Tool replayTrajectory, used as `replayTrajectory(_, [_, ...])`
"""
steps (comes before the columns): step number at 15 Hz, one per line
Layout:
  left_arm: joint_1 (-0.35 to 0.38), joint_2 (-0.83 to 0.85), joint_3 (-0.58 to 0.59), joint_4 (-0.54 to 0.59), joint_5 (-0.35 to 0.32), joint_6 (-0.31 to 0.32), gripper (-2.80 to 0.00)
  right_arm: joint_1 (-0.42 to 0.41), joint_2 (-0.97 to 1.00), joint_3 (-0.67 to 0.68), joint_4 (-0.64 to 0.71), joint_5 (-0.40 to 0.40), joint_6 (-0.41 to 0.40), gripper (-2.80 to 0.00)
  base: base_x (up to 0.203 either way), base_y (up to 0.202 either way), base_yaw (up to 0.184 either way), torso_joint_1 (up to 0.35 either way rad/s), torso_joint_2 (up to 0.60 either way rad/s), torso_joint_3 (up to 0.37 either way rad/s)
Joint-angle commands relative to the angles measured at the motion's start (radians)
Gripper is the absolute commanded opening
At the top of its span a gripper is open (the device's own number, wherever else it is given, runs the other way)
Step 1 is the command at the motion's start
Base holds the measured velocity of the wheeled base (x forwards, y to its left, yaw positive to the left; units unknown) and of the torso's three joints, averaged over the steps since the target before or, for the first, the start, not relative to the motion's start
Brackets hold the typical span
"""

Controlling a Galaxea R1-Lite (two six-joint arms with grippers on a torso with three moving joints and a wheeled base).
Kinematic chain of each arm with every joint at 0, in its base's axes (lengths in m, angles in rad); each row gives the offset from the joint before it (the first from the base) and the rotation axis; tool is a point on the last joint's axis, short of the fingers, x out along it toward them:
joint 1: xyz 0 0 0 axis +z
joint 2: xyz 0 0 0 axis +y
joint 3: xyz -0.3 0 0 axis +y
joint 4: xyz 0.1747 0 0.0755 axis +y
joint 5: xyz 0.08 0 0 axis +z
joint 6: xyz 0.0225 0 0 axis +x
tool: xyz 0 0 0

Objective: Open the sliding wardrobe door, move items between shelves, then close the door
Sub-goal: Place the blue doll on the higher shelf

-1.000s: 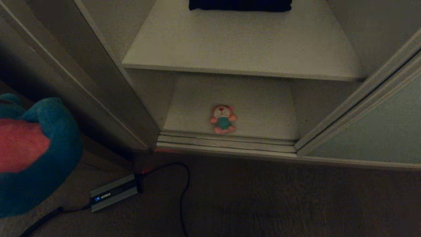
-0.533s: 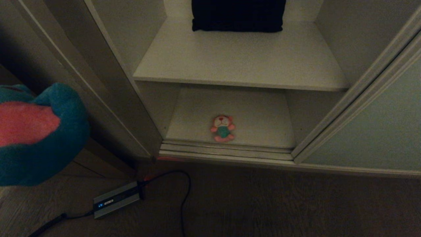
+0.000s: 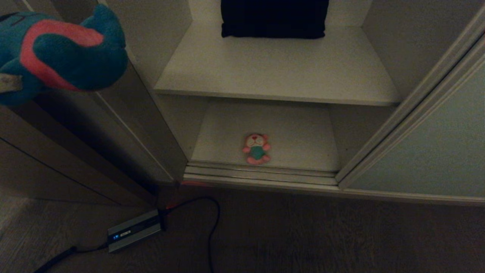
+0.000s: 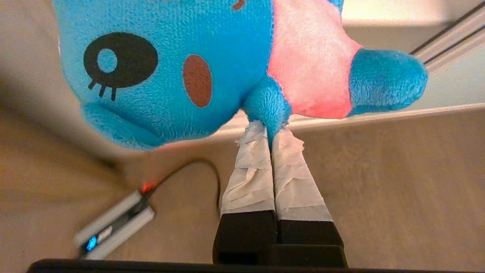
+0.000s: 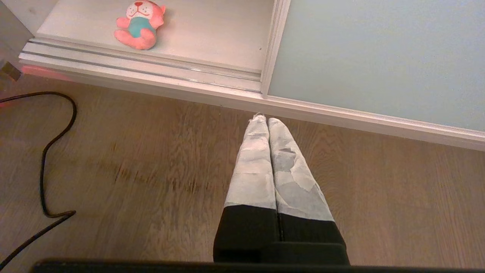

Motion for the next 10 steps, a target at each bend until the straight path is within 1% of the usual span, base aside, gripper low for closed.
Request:
replayTrajectory(1, [-0.056, 0.214, -0.091, -0.021, -0.002, -0.002, -2.80, 0.000, 0.001, 0.003, 0.000, 0.001, -0.001, -2.80, 0.000, 0.000, 0.000, 0.000, 0.00, 0.000])
replayTrajectory(3, [-0.099, 0.337, -0.164, -0.034, -0.002, -0.005, -2.80, 0.000, 0.001, 0.003, 0.001, 0.001, -0.001, -2.80, 0.000, 0.000, 0.000, 0.000, 0.00, 0.000])
replayTrajectory(5, [-0.130, 0.457, -0.256, -0.055, 0.000, -0.033, -2.80, 0.000, 0.001, 0.003, 0.000, 0.001, -0.001, -2.80, 0.000, 0.000, 0.000, 0.000, 0.00, 0.000])
replayTrajectory(7, [-0.144, 0.574, -0.345, -0.098, 0.010, -0.071, -2.80, 0.000, 0.001, 0.003, 0.000, 0.001, -0.001, -2.80, 0.000, 0.000, 0.000, 0.000, 0.00, 0.000])
replayTrajectory(10, [-0.165, 0.734, -0.473, -0.156, 0.045, -0.090, -2.80, 0.000, 0.001, 0.003, 0.000, 0.001, -0.001, -2.80, 0.000, 0.000, 0.000, 0.000, 0.00, 0.000])
